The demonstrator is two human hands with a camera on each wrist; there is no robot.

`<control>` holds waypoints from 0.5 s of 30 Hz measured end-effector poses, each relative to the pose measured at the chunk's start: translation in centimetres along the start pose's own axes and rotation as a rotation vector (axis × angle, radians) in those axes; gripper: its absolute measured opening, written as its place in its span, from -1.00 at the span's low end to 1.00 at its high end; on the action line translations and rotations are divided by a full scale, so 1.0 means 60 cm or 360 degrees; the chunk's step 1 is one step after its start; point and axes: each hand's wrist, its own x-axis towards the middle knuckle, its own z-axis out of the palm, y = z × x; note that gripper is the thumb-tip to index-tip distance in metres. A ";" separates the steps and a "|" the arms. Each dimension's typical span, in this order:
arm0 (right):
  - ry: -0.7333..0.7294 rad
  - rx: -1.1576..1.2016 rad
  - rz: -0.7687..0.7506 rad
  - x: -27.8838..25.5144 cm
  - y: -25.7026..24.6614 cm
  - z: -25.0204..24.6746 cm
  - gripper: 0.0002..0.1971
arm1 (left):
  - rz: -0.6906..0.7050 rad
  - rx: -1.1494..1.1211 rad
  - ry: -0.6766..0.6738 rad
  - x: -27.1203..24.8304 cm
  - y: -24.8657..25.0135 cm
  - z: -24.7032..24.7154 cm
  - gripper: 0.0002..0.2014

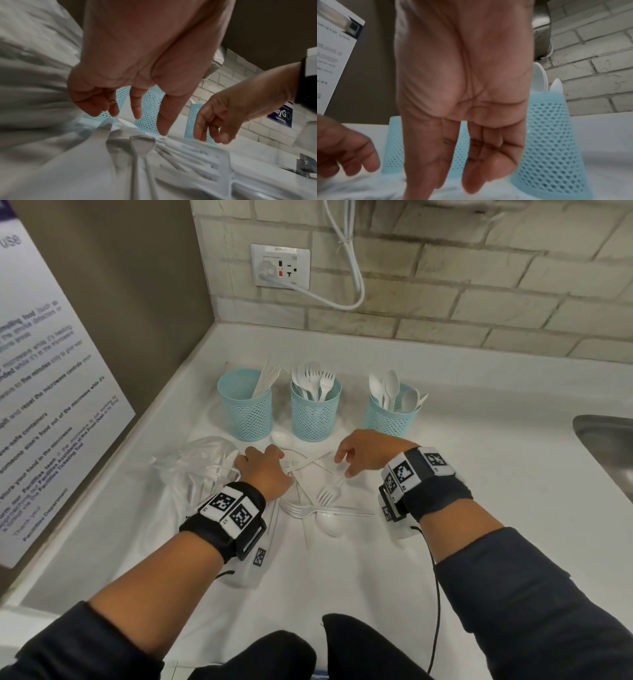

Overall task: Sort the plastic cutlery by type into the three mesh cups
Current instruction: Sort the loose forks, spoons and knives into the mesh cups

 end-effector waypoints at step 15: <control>0.0057 -0.0216 -0.0108 0.012 0.027 0.051 -0.73 | -0.0048 0.0031 -0.0152 -0.015 0.009 0.007 -0.34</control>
